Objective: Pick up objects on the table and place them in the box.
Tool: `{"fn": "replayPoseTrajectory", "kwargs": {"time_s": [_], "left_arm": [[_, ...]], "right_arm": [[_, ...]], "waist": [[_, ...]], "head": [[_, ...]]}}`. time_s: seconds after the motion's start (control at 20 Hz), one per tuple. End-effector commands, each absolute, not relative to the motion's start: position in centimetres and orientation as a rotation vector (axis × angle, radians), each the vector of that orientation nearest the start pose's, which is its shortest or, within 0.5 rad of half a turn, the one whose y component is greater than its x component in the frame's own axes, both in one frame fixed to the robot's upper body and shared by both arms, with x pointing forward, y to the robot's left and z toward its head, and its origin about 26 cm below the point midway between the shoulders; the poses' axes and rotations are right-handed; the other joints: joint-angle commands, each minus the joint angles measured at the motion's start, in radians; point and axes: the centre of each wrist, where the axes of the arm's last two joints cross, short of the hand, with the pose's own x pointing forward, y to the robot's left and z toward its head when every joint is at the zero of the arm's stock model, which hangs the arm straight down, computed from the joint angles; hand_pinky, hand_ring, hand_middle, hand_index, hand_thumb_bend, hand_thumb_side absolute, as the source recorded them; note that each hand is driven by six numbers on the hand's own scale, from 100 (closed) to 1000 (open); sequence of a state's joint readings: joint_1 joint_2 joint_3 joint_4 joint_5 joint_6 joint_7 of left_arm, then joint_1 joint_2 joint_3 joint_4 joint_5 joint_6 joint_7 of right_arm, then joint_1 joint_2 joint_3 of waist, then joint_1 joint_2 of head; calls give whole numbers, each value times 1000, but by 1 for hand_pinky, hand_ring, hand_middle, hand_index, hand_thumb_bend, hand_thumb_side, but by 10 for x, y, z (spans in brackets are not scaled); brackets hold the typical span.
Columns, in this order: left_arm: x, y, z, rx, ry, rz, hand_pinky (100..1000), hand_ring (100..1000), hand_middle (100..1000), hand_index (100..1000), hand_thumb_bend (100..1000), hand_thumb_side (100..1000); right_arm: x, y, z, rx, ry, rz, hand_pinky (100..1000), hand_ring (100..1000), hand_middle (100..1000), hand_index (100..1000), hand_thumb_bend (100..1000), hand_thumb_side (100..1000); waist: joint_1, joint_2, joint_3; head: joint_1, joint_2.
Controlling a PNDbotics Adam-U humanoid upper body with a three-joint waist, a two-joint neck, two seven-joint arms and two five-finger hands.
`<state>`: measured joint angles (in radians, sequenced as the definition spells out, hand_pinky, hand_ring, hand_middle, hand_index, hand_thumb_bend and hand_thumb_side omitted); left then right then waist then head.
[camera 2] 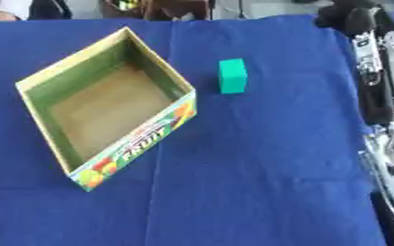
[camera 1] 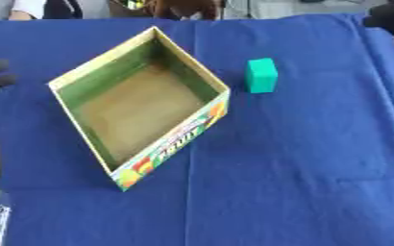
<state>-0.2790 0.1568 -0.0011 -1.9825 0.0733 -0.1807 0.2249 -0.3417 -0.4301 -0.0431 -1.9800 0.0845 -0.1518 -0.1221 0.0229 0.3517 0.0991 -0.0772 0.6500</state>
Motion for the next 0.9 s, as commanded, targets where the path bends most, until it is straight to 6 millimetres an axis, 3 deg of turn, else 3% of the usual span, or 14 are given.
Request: {"fn": "replayPoseTrajectory", "kwargs": {"time_s": [0.05, 0.15, 0.25, 0.55, 0.9], "left_arm": [[299, 237, 185, 33, -2452, 86, 668, 691, 723, 837, 100, 1000], [299, 237, 185, 32, -2450, 83, 668, 691, 723, 837, 100, 1000], [298, 237, 184, 34, -2448, 83, 667, 691, 723, 837, 100, 1000], [298, 237, 184, 31, -2443, 74, 667, 692, 723, 837, 100, 1000], [298, 237, 182, 22, -2434, 63, 667, 692, 723, 837, 100, 1000]], "right_arm": [[301, -289, 245, -507, -2512, 518, 885, 755, 712, 856, 173, 1000], [301, -292, 256, -594, -2503, 635, 876, 762, 717, 856, 237, 1000], [300, -293, 270, -692, -2486, 743, 869, 767, 726, 854, 364, 1000], [298, -294, 305, -928, -2362, 993, 854, 782, 742, 851, 462, 1000], [306, -291, 327, -1009, -2135, 1285, 850, 809, 765, 862, 539, 1000]], "waist": [[-2, -16, 0], [-3, -18, 2], [-4, -22, 4], [-4, -28, 6], [-2, -35, 11]], "head": [[1, -7], [-1, -7], [-3, -6], [-9, -5], [-17, -4]]}}
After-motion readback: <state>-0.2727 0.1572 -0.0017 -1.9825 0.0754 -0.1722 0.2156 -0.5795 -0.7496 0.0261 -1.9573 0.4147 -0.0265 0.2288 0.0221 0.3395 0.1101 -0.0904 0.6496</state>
